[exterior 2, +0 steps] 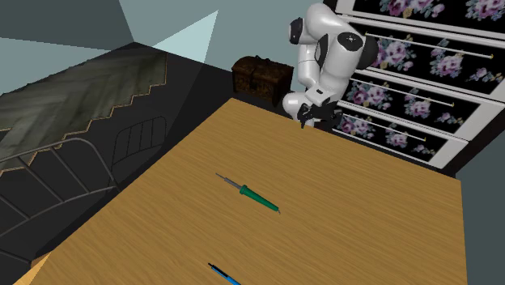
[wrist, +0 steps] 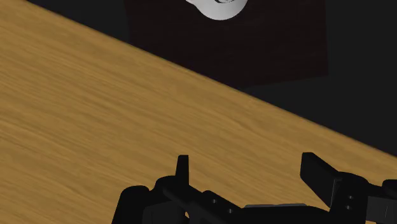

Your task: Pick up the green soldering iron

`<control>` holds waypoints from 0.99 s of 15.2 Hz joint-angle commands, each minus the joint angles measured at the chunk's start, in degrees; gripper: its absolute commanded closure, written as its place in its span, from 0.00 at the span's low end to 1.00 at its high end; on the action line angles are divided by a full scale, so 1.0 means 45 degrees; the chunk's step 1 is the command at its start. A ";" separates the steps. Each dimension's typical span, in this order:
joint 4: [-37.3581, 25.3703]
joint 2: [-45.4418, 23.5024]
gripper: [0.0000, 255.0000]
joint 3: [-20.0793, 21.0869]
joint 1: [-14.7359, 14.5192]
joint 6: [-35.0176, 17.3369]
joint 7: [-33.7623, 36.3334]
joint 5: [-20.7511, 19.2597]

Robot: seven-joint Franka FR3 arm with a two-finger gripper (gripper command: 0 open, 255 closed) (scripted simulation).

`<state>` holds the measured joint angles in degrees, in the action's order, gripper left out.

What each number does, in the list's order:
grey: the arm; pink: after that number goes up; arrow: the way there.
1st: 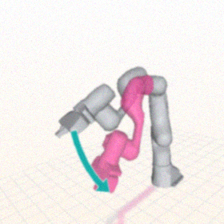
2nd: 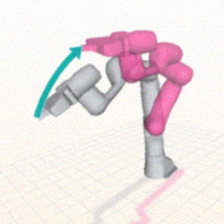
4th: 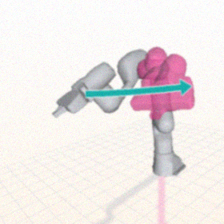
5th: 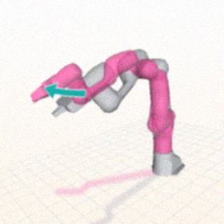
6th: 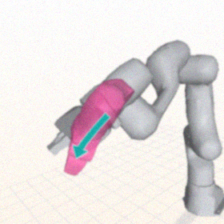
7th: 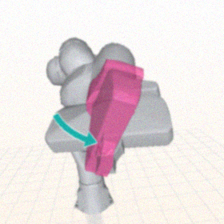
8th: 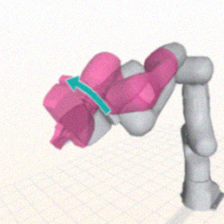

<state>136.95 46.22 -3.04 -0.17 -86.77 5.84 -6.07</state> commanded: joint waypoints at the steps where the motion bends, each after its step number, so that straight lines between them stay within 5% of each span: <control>1: 0.0000 0.0000 0.00 0.0000 0.0000 0.0000 0.0000 0.0000; 8: -0.2006 -0.2261 0.00 -0.2375 -0.0242 -0.0374 -0.3944 -0.1082; 15: -0.4992 -0.5421 0.00 -0.4536 -0.0772 -0.0581 -0.8008 -0.1059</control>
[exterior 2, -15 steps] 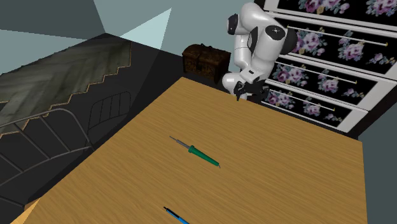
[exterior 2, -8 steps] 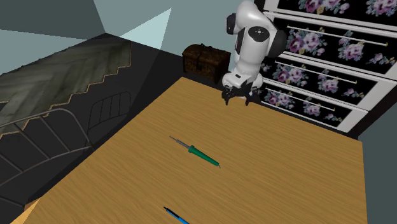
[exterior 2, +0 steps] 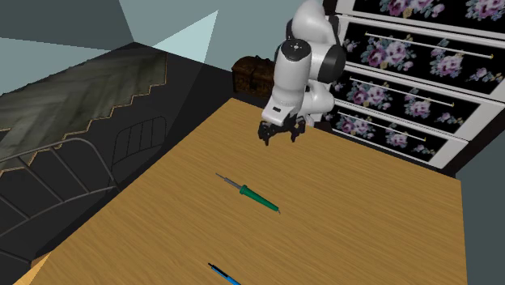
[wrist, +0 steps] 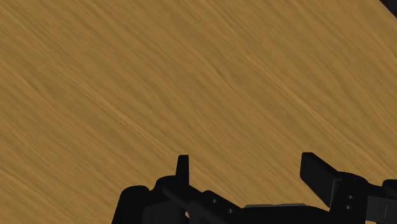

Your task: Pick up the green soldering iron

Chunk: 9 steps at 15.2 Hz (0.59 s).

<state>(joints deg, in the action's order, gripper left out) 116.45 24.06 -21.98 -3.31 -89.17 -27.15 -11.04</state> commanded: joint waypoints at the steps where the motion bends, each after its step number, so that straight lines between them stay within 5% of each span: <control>1: -0.0945 -0.1024 0.00 -0.0616 -0.0140 -0.0044 -0.1287 0.0164; 9: -0.6006 -0.6096 0.00 -0.2491 0.0064 0.0697 -0.6412 0.2296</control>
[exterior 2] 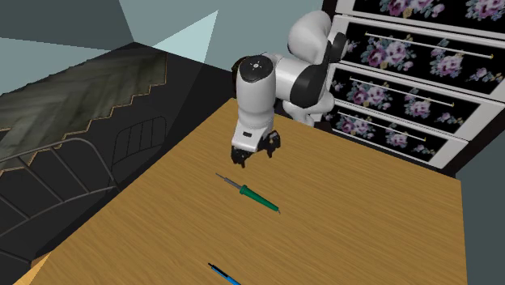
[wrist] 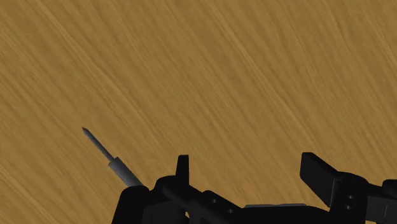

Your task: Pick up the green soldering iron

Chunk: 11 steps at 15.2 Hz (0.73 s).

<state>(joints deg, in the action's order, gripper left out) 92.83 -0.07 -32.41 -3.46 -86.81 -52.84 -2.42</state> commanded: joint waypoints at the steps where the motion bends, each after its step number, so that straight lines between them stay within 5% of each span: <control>1: -0.1563 -0.1474 0.00 -0.0288 0.0300 0.0402 -0.1332 0.0774; 6: -0.6321 -0.5227 0.00 -0.0229 0.2017 0.2113 -0.3837 0.2698; 11: -0.4855 -0.4822 0.00 -0.0181 0.1717 0.1023 -0.3756 0.2472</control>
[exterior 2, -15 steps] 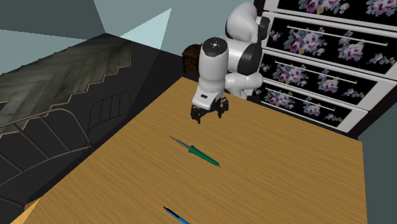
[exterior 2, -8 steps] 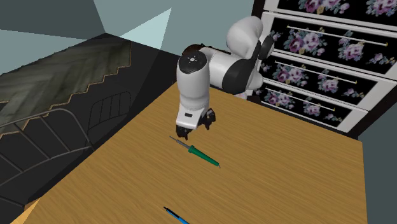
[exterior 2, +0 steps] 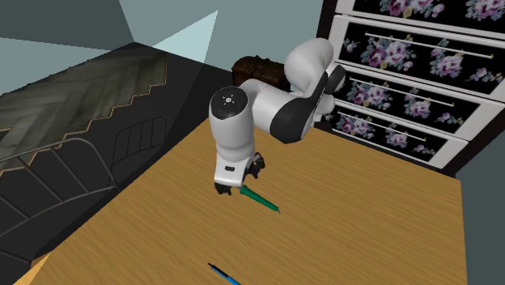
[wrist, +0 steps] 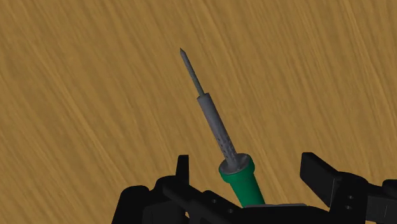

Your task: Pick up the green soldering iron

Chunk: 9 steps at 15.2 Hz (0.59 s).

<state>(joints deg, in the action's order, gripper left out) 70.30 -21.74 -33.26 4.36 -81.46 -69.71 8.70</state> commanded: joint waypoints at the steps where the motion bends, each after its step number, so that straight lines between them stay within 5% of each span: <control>1: 0.0414 0.0052 0.00 0.0009 -0.0072 -0.0368 0.0005 -0.0027; 4: 0.0810 0.0137 0.00 0.0012 -0.0148 -0.0684 0.0023 -0.0069; 5: 0.0813 0.0150 1.00 0.0006 -0.0142 -0.0675 0.0010 -0.0076; 9: 0.0836 0.0161 1.00 0.0008 -0.0154 -0.0688 0.0019 -0.0081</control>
<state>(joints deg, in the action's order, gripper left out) 74.00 -21.00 -33.24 3.68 -84.56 -69.63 8.33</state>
